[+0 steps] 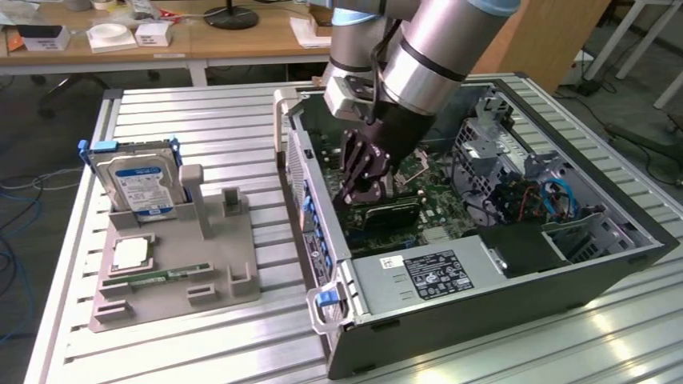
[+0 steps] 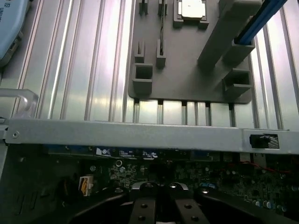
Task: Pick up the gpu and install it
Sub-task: 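Press down on the gpu until it lock into place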
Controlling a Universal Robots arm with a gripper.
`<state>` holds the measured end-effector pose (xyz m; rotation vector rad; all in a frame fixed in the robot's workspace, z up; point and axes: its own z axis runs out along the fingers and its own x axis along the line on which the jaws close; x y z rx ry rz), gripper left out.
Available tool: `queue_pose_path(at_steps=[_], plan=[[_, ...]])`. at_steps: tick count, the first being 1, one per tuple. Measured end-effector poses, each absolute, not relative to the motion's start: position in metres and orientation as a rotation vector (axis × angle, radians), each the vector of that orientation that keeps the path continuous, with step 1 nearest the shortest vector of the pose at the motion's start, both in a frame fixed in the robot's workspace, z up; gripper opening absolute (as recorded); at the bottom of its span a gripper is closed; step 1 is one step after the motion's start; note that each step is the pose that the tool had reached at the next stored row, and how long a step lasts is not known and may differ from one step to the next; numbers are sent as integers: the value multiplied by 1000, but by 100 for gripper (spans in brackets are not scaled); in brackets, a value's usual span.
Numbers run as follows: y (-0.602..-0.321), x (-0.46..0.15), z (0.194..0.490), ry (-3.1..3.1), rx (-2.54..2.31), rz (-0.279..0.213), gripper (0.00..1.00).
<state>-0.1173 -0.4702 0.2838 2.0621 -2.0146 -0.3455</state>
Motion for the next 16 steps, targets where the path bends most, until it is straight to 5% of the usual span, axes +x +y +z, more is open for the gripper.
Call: queue_pose_path(at_steps=[16], plan=[[-462,-124,270,-2010,2079,-332,12]])
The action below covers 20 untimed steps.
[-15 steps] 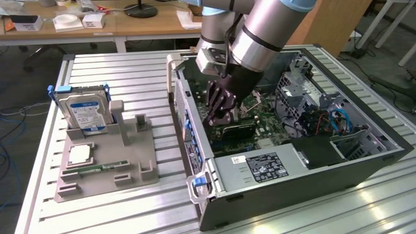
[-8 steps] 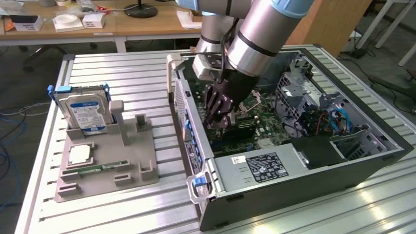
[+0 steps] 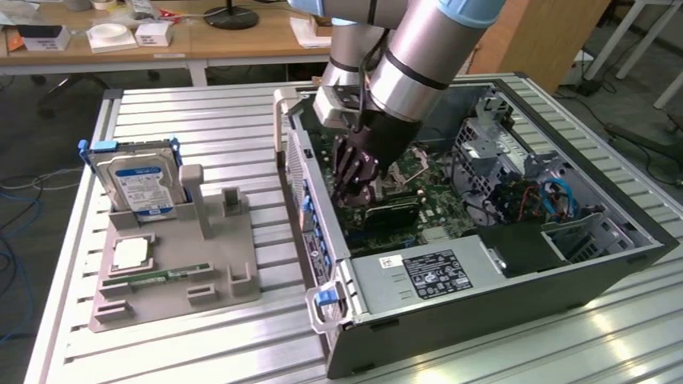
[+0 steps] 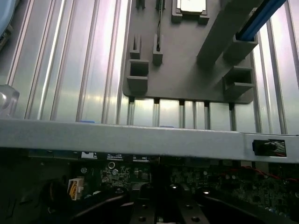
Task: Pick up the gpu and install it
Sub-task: 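Press down on the gpu until it lock into place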
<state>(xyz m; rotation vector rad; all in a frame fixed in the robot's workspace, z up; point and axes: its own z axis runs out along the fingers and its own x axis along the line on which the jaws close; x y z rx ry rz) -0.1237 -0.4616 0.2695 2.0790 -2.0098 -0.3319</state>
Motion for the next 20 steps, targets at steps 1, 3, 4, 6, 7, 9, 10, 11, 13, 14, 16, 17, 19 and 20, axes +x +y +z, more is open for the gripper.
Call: queue_pose_path(at_steps=[1,3,4,6,7,9,10,11,13,14,16,17,19,20], plan=[[-463,-123,269,-2010,2079,-331,12],[-464,-119,268,-2009,2079,-331,12],[-464,-115,268,-2009,2079,-331,12],[-464,-109,268,-2009,2079,-331,12],[-464,-108,268,-2009,2079,-331,12],[-464,-108,268,-2011,2081,-328,12],[-464,-108,268,-2014,2083,-324,12],[-463,-108,268,-2018,2088,-316,12],[-462,-108,268,-2037,2108,-281,12],[-461,-108,268,-2047,2118,-263,12],[-461,-109,267,-2061,2133,-236,12],[-461,-109,267,-2061,2133,-236,12],[-461,-109,267,-2061,2134,-236,12],[-461,-109,267,-2061,2133,-236,12]])
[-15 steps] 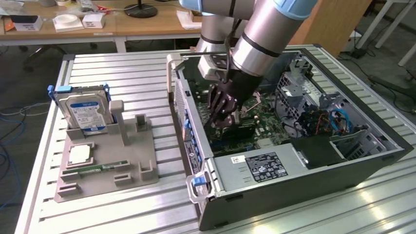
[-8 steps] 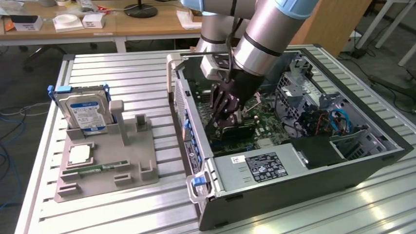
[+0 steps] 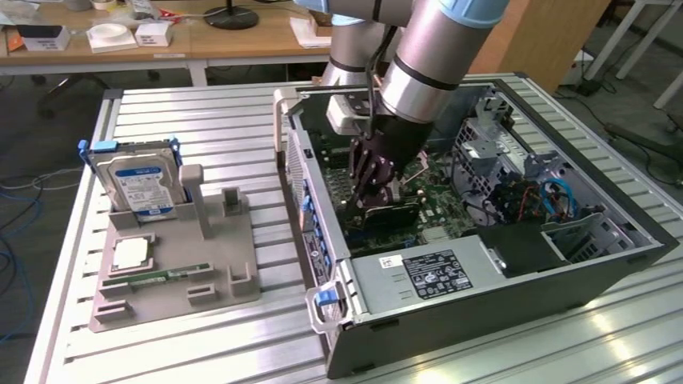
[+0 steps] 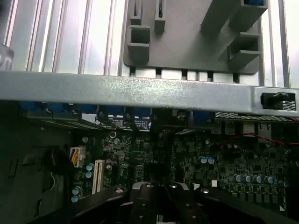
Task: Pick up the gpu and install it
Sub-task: 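Press down on the gpu until it lock into place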
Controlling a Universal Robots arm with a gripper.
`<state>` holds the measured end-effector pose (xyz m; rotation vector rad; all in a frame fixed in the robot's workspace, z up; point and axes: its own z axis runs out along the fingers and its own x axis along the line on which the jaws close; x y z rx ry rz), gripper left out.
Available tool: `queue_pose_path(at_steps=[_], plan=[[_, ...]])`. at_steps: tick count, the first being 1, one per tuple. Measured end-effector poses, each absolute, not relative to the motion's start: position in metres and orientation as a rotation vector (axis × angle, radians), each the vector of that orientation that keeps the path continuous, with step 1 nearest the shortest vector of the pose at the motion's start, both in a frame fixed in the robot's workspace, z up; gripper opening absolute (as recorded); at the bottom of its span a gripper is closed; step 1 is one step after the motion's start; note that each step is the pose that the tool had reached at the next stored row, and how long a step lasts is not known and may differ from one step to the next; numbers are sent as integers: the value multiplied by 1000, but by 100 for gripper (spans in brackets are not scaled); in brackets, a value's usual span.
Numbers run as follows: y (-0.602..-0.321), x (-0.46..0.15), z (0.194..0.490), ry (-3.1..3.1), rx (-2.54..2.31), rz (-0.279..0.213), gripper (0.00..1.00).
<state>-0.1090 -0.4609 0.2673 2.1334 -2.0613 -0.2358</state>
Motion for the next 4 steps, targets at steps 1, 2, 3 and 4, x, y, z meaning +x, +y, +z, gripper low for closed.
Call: queue_pose_path(at_steps=[1,2,3,4], plan=[[-461,-109,267,-2061,2133,-236,12],[-461,-109,267,-2061,2133,-236,12],[-461,-109,267,-2061,2133,-236,12],[-461,-109,267,-2061,2133,-236,12]])
